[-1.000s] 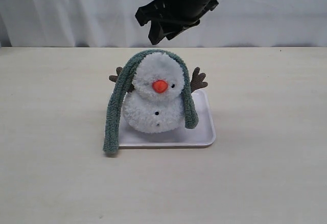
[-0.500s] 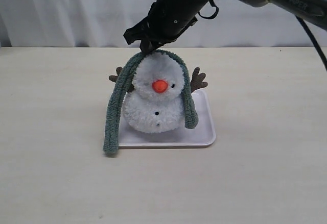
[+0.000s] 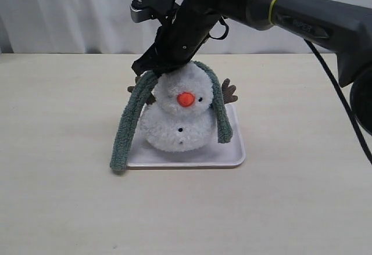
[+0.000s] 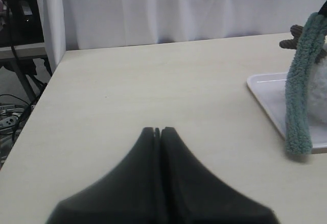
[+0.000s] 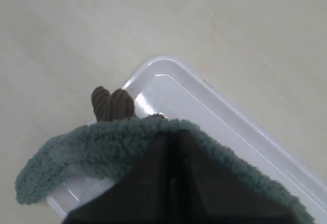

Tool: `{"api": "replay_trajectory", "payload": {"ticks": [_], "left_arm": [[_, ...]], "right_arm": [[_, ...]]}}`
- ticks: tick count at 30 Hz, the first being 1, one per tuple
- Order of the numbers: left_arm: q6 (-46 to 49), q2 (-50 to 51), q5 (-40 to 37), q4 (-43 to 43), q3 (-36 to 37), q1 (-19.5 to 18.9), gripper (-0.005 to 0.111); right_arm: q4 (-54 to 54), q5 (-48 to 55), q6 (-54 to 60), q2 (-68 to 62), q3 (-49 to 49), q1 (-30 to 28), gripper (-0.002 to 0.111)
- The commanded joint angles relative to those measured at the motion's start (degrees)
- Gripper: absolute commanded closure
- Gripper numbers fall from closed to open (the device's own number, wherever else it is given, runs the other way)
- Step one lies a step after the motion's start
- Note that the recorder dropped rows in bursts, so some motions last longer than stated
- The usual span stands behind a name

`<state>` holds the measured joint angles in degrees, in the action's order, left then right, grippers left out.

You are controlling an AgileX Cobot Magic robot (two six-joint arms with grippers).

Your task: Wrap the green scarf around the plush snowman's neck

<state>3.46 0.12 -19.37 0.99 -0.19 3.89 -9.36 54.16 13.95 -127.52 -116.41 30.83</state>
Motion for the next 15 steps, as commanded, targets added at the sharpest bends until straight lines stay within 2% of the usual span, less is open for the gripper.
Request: {"api": "replay_trajectory", "payload": {"ticks": [1,8,15], "left_arm": [[0.1,-0.1,0.7,0.0,0.2,-0.2,0.107],[0.1,-0.1,0.7,0.0,0.2,-0.2,0.107],[0.1,-0.1,0.7,0.0,0.2,-0.2,0.107]], "right_arm": [[0.6,3.4,0.6,0.5,-1.9,0.0,0.104],[1.2,11.3,1.5,4.0,-4.8,-0.1,0.101],[2.9,15.8,-3.7,9.6,-4.8,-3.2,0.067]]}}
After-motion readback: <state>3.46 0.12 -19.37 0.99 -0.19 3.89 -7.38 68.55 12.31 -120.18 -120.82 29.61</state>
